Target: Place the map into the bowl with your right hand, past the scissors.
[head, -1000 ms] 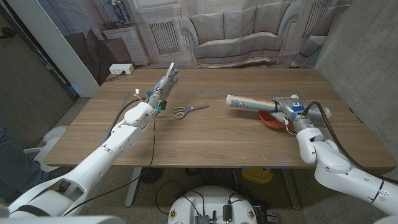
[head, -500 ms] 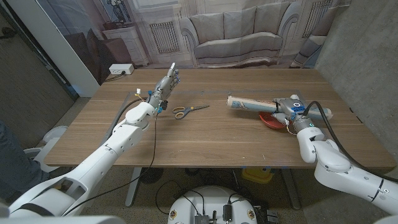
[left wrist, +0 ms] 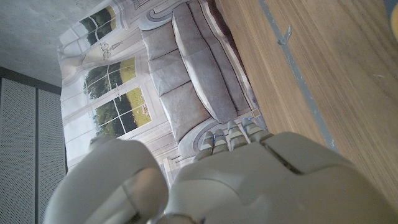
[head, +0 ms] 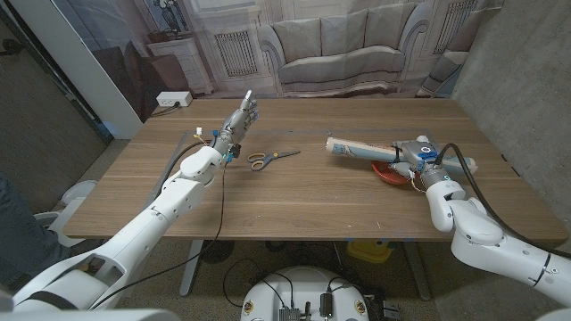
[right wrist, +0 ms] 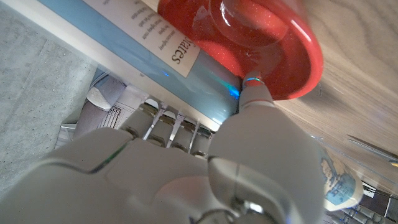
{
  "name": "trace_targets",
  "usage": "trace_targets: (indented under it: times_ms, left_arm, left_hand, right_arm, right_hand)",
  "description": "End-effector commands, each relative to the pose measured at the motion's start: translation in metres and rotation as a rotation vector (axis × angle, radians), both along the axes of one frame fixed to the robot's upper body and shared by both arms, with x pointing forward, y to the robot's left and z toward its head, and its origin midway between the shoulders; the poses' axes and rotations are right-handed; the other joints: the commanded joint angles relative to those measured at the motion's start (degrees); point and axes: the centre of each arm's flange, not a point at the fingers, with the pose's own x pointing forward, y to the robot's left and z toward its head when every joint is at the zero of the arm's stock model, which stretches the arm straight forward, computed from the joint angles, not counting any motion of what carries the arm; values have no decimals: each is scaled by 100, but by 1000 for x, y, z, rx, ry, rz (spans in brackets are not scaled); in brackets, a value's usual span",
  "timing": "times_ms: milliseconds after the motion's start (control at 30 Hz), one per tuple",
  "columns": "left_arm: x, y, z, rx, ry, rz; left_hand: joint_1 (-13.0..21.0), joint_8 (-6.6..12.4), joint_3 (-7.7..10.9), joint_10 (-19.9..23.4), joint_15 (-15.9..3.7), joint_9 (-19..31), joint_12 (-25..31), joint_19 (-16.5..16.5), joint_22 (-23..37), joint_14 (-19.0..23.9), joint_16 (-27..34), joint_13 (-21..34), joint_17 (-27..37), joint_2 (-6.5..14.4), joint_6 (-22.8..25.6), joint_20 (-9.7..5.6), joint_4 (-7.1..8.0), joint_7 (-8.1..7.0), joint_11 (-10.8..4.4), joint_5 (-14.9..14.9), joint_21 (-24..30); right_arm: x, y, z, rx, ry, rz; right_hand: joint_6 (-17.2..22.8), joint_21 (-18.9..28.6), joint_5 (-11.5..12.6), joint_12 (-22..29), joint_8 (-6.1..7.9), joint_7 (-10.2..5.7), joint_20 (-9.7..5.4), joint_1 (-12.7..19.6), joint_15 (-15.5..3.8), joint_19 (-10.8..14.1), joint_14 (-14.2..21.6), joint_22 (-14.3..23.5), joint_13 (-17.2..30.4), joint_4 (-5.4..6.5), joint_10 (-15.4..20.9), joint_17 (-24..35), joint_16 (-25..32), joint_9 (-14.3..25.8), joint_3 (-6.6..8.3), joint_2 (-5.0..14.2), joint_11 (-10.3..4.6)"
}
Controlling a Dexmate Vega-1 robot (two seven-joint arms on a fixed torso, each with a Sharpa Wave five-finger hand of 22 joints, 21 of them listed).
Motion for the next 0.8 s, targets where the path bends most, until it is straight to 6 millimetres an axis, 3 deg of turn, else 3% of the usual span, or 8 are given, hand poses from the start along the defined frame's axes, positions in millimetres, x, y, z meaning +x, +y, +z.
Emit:
trace_targets:
  times_ms: [33, 733, 800]
  left_arm:
    - [0, 0, 1, 2, 0, 0]
    - [4, 6, -3, -12, 2, -9]
    - [5, 7, -5, -13, 4, -10]
  left_hand:
    - [31, 4, -50, -9, 1, 14, -21, -53, 32, -45, -8, 28, 29, 22, 9, -115, -1, -17, 3, -2, -3]
    - [42, 2, -68, -16, 5, 14, -23, -59, 33, -49, -9, 28, 29, 33, 4, -114, -1, -15, -2, -4, -2]
    - [43, 2, -70, -17, 2, 14, -23, -60, 33, -48, -8, 28, 29, 35, 5, -113, 0, -15, 1, -5, -2]
  right_arm:
    - [0, 0, 1, -1, 6, -4]
    - [-4, 7, 8, -11, 9, -18]
    - [-4, 7, 8, -11, 11, -20]
  right_hand:
    - [25, -17, 19, 6, 2, -59, -720, -39, -728, -25, -46, 14, 8, 3, -49, 18, 7, 25, -44, -43, 13]
    - [-237, -173, 124, -42, -45, -18, -631, -321, -601, -272, -365, 6, 17, 81, -333, 15, -19, 23, -254, -304, 37]
    - [-248, -193, 149, -49, -37, -7, -612, -354, -582, -303, -402, 5, 18, 93, -385, 16, -18, 23, -277, -325, 98]
